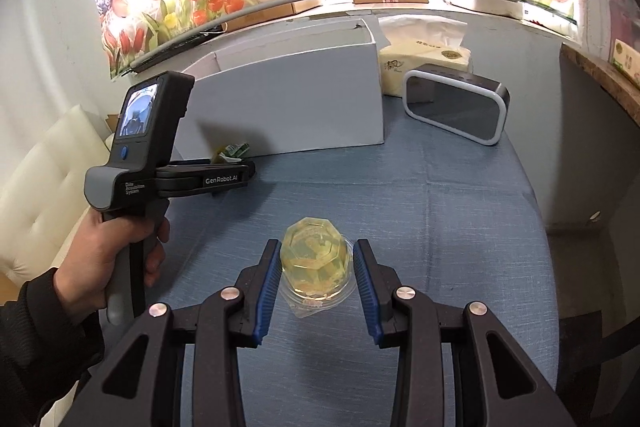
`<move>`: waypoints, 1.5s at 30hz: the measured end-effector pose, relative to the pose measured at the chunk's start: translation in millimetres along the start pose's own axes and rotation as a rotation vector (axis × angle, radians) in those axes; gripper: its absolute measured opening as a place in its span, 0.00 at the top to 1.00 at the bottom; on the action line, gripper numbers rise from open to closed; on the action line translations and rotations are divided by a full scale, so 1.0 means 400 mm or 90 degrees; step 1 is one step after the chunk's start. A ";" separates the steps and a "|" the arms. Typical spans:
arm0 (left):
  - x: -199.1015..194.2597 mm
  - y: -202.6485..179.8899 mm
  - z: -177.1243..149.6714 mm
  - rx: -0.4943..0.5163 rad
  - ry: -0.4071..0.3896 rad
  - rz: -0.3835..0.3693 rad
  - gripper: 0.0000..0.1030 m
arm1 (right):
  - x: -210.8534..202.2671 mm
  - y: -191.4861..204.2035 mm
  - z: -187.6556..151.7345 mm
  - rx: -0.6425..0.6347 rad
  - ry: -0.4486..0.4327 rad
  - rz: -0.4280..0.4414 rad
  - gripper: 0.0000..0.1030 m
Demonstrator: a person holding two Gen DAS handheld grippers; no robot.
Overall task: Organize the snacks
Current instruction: 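Carry the yellow jelly cup into the white box and release it with the right tool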
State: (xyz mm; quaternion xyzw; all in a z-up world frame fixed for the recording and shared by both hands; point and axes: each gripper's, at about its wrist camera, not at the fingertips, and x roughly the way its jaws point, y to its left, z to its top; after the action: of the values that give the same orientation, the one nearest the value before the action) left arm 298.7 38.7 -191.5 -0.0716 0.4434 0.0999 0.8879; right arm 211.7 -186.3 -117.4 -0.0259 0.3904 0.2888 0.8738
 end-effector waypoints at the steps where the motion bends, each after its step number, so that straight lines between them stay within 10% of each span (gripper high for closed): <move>1: -0.003 0.002 -0.002 -0.001 0.000 -0.005 0.43 | 0.001 0.003 0.001 -0.003 0.000 -0.001 0.61; 17: -0.197 0.011 -0.016 0.021 -0.069 -0.058 0.47 | -0.013 0.031 0.023 -0.014 -0.018 0.012 0.61; 27: -0.376 0.059 0.111 0.011 -0.148 -0.073 0.47 | -0.005 0.049 0.215 -0.048 -0.075 0.021 0.61; 45: -0.257 0.145 0.351 0.011 -0.111 -0.084 0.47 | 0.295 0.044 0.564 -0.061 -0.046 0.039 0.61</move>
State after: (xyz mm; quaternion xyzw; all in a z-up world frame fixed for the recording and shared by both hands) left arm 332.8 113.5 -27.5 -0.0843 0.3595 0.0433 0.9283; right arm 415.4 -53.5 -39.8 -0.0450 0.3448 0.3347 0.8758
